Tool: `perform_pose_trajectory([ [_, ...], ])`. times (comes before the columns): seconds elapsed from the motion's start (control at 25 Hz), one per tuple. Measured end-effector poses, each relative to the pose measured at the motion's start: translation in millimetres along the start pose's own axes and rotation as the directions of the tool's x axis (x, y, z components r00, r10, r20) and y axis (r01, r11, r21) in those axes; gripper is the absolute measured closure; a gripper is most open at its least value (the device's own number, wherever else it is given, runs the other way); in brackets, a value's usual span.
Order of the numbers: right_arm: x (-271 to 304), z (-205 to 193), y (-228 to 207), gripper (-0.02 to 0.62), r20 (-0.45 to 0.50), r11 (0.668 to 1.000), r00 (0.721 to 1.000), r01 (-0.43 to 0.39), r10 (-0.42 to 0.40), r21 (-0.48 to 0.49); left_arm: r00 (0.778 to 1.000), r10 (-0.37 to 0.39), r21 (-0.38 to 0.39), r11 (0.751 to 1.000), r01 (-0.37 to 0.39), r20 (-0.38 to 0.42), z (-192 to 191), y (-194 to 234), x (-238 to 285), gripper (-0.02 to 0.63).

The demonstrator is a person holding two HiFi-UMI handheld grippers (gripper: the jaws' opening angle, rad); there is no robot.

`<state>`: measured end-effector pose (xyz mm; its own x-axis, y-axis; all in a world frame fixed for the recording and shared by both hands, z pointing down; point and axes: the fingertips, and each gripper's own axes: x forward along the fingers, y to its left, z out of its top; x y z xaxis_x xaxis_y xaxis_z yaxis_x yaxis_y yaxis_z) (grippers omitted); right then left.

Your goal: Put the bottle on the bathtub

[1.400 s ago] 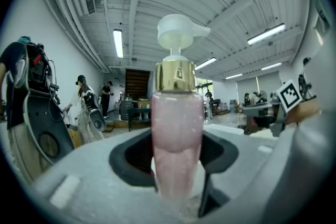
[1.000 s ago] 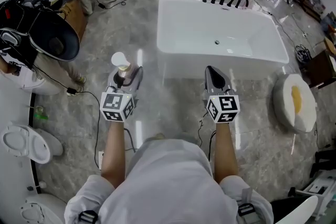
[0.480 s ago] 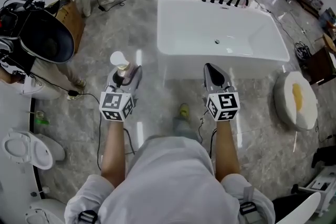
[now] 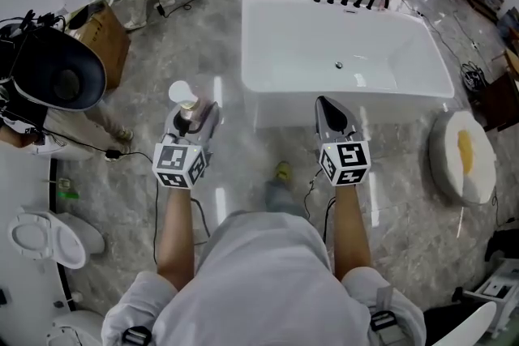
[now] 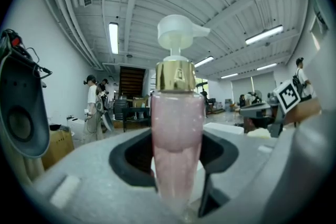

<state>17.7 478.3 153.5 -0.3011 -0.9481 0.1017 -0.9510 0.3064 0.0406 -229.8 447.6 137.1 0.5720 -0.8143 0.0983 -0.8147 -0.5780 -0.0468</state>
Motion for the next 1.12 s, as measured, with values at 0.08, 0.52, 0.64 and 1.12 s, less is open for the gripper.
perform_pose_trajectory([
  [0.08,16.7,-3.5,-14.7,0.592,-0.011,1.0,1.0,-0.002,0.002,0.003,1.0,0.006,-0.004,1.0,-0.006,-0.008,-1.8,5.0,20.1,0.391],
  [0.52,116.2,-14.9,-125.1,0.592,-0.046,1.0,0.999,-0.007,0.008,0.009,0.998,0.043,-0.028,0.999,-0.045,-0.037,-0.2,29.8,157.2,0.391],
  [0.64,145.2,-11.1,-152.6,0.592,-0.042,1.0,0.999,-0.022,0.023,0.014,0.998,0.049,-0.025,0.998,-0.05,-0.044,6.0,33.8,194.7,0.391],
  [1.12,219.1,6.7,-234.6,0.592,-0.012,0.998,0.999,-0.037,0.038,0.052,0.997,0.067,0.005,0.998,-0.067,-0.035,40.4,40.9,298.1,0.391],
])
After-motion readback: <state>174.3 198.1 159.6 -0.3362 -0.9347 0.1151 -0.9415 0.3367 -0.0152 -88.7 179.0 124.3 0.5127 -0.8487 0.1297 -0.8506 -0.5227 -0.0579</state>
